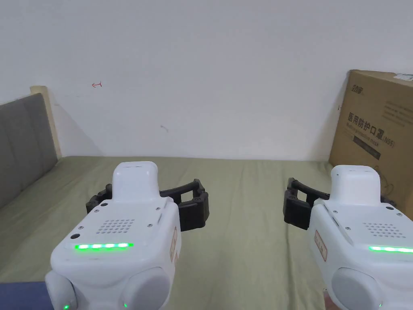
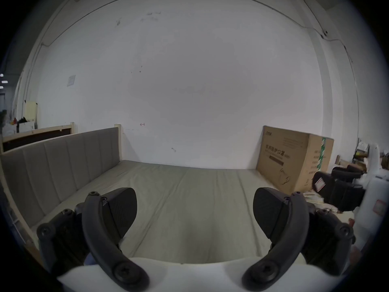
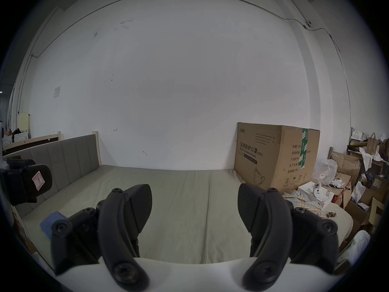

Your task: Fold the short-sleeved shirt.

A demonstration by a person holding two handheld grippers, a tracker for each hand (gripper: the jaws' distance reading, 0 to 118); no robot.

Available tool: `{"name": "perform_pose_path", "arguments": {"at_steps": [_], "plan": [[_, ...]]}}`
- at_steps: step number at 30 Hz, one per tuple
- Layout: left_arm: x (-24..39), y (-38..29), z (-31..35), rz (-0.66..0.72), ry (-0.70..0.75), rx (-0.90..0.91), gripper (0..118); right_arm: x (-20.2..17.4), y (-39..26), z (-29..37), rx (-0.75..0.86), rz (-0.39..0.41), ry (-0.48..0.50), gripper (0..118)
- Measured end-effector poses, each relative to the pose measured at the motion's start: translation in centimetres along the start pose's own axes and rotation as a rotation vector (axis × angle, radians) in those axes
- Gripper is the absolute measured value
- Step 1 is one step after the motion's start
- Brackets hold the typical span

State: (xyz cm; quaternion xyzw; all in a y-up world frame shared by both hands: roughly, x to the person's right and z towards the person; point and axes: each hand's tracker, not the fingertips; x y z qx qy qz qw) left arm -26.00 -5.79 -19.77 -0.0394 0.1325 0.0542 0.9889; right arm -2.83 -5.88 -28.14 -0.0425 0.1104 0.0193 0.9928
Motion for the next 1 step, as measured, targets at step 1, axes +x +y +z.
{"name": "perform_pose_path", "arguments": {"at_steps": [1], "plan": [[-0.16,0.04,0.14,0.026,-0.023,0.013,113,0.01,0.01,0.03,0.0,-0.001,0.0,90]]}}
